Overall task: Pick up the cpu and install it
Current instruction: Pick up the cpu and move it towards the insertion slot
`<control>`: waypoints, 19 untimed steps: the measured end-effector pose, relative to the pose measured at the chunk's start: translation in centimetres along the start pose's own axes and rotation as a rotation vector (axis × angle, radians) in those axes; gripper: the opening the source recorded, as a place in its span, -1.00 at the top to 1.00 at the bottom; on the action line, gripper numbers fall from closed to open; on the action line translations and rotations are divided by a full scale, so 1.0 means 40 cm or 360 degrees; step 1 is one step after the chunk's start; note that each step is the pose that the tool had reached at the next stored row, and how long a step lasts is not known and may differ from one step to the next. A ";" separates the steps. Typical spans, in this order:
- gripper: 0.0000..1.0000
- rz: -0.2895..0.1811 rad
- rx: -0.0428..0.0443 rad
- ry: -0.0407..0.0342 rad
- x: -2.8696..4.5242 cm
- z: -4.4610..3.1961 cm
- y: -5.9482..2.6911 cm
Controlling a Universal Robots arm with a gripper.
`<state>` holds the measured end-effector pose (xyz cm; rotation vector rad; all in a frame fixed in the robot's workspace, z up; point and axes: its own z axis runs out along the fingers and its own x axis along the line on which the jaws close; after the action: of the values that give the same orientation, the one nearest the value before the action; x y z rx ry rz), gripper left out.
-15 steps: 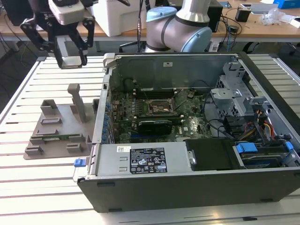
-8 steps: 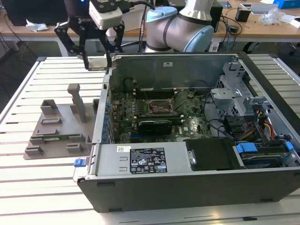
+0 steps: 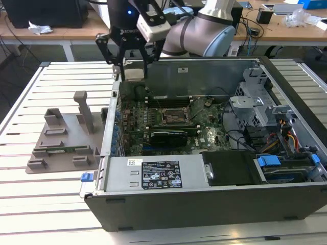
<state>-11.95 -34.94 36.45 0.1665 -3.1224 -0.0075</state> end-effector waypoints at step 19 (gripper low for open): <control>-0.10 0.0005 -0.0001 0.0012 -0.257 0.127 0.026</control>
<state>-1.92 -32.80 31.22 0.1611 -3.1151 -0.0075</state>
